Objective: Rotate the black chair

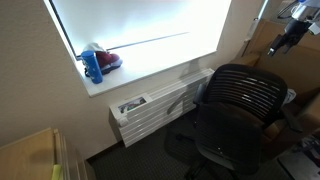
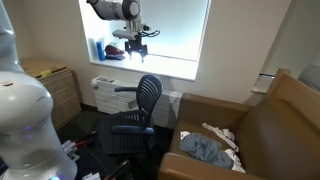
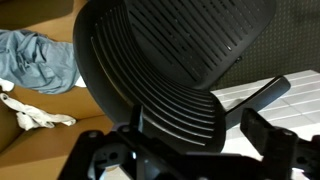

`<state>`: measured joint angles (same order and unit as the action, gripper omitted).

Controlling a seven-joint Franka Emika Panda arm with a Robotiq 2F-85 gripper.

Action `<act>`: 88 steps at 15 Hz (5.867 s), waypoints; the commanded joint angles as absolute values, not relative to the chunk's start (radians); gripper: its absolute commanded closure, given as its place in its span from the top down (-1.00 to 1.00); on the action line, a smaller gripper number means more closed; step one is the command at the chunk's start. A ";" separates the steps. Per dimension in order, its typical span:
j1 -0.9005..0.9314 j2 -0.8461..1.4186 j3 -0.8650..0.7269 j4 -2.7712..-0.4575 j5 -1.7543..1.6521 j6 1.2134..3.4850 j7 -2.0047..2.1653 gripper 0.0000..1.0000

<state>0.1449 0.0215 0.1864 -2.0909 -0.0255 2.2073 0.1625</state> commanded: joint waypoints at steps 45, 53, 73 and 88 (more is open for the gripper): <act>-0.167 0.434 0.377 -1.947 0.214 2.496 -0.607 1.00; -0.062 0.447 0.205 -1.952 -0.053 2.701 -0.578 1.00; -0.068 0.476 0.207 -1.941 -0.010 2.620 -0.561 1.00; -0.059 0.500 0.203 -1.941 -0.010 2.608 -0.526 0.61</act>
